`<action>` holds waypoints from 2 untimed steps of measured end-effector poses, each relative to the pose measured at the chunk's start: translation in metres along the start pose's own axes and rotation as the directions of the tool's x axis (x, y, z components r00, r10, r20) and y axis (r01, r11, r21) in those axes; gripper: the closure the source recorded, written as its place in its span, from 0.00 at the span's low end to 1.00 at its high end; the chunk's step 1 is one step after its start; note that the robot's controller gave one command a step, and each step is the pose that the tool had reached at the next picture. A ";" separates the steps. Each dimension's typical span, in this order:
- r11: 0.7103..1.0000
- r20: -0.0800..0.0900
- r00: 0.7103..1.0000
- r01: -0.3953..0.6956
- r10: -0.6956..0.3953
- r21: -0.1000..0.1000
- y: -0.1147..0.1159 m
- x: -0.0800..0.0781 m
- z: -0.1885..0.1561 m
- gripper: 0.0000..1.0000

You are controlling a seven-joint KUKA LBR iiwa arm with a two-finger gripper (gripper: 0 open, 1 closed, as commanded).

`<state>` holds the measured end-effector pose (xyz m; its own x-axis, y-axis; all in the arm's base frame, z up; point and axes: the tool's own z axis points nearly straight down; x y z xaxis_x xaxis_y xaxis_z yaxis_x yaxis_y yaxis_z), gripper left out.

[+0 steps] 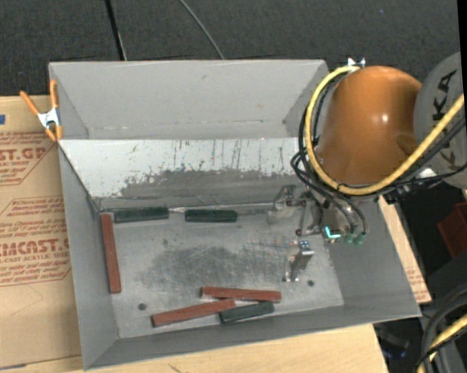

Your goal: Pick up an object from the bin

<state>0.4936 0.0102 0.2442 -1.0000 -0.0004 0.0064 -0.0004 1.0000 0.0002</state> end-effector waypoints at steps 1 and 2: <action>1.000 0.008 1.000 0.000 0.000 0.000 0.000 -0.001 -0.004 0.00; 0.998 0.012 0.998 0.064 -0.064 0.001 -0.015 0.003 0.064 0.00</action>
Offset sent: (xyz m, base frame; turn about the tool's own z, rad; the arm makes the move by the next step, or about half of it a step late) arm -0.0132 -0.0391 -0.1742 -0.1609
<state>0.4902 -0.0046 0.1798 -0.9979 -0.0646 -0.0060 -0.0646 0.9979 -0.0003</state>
